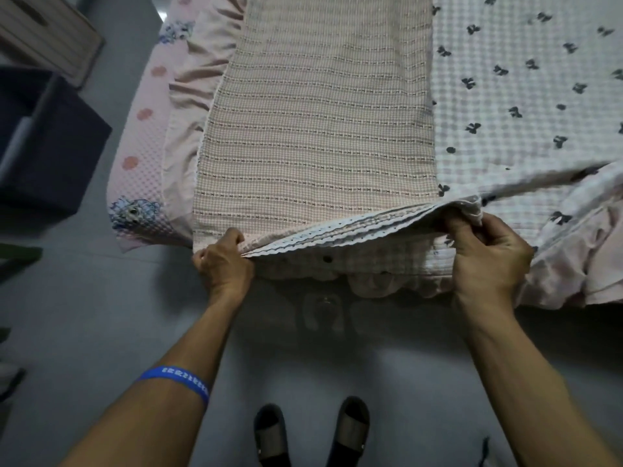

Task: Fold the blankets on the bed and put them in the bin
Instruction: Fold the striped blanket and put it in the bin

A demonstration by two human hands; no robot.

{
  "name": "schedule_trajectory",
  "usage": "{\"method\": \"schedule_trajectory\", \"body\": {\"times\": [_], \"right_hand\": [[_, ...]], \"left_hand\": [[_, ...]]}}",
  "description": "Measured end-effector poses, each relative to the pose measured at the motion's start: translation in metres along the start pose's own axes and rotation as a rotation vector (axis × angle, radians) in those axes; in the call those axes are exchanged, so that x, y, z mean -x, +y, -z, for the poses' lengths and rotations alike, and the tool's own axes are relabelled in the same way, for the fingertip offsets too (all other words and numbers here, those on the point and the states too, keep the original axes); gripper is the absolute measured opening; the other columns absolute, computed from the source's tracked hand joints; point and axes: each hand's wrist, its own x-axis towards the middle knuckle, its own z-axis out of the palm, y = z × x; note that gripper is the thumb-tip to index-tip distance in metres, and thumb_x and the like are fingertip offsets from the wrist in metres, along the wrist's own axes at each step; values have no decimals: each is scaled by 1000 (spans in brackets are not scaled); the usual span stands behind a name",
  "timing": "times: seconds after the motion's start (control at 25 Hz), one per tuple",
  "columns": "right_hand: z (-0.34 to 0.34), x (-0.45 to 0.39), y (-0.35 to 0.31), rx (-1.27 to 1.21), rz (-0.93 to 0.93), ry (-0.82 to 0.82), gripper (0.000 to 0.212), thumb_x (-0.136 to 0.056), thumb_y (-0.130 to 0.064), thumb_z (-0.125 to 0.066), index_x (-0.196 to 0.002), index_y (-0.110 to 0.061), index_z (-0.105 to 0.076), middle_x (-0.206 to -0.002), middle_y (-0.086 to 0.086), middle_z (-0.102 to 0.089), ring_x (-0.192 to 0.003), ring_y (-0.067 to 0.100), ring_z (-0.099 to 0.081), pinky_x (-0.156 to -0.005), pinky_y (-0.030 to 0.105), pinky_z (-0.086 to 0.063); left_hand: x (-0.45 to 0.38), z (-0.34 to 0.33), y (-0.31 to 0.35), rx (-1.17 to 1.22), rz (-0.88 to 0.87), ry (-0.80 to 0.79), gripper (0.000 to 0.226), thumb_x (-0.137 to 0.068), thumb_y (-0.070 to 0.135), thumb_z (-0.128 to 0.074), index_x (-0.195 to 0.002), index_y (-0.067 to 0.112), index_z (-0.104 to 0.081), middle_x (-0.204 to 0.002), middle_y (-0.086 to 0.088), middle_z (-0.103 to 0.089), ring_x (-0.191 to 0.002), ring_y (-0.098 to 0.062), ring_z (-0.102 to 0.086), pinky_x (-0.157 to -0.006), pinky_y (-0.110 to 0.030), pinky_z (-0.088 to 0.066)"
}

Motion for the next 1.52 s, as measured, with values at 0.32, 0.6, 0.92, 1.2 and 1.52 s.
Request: {"method": "schedule_trajectory", "body": {"times": [0.32,0.6,0.92,1.2,1.52], "right_hand": [[-44,-87,-21,-75,-109,124,20,-82,-15,-76,-64,-20,-69,-63,-14,-64,-68,1,-55,-66,16,-47],[-143,-228,12,345,-251,219,16,-73,-32,-77,-71,-17,-72,-69,-6,-67,-85,25,-70,-84,46,-57],[-182,-318,33,523,-319,247,16,-85,-22,-70,-70,-15,-69,-78,7,-69,-76,23,-64,-71,33,-49],[-186,-379,60,1007,-311,-89,23,-81,-32,-66,-99,-20,-69,-110,14,-67,-101,40,-60,-95,55,-47],[-220,-404,52,1410,540,-802,31,-80,-43,-45,-93,-24,-66,-86,-1,-64,-94,30,-56,-83,44,-32]], "left_hand": [[-102,46,24,-136,-311,19,44,-54,26,-51,-89,12,-73,-89,-13,-72,-85,-33,-67,-80,-40,-40],[-273,22,81,-326,-290,-417,23,-77,32,-61,-98,24,-62,-109,-2,-65,-106,-29,-59,-97,-45,-37],[-390,6,134,-205,-335,-677,16,-62,18,-76,-67,24,-63,-64,4,-65,-63,-17,-66,-57,-24,-49],[-419,-16,113,-203,-186,-504,25,-68,33,-65,-91,26,-62,-102,-3,-67,-94,-28,-60,-76,-34,-46],[-424,-30,144,-335,-487,-354,47,-75,48,-65,-118,33,-51,-113,1,-59,-109,-30,-54,-102,-56,-27]]}}
